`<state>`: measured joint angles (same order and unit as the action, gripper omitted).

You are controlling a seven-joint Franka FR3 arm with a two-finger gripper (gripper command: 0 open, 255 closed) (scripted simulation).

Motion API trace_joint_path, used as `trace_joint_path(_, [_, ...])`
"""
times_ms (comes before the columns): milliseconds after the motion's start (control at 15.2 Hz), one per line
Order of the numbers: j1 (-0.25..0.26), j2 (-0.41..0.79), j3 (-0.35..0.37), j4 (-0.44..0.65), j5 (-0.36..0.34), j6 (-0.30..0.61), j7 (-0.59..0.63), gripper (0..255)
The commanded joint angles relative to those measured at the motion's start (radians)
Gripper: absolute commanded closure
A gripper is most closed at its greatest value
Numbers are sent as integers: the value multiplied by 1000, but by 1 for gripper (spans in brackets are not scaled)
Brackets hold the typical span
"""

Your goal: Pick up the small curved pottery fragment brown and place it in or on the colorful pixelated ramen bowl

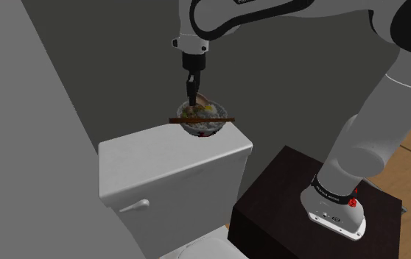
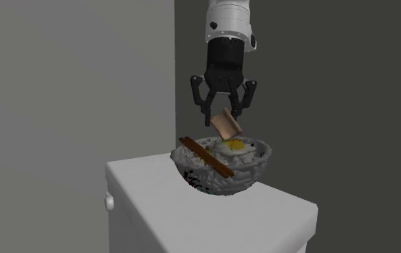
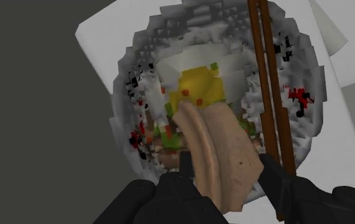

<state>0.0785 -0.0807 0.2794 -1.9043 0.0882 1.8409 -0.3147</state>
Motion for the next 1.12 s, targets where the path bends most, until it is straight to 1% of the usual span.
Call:
trace_joint_path(0, [1,5,1,-25,-1,28,0,255])
trace_joint_path(132, [1,7,2,-43,-1,48,-1,255])
trace_joint_path(594, [1,7,2,-43,-1,48,-1,255])
trace_joint_path(660, [1,7,2,-43,-1,48,-1,0])
trace_joint_path(990, [1,7,2,-43,-1,48,-1,0])
trace_joint_path(1056, [0,3,0,-14,-1,15,-1,0])
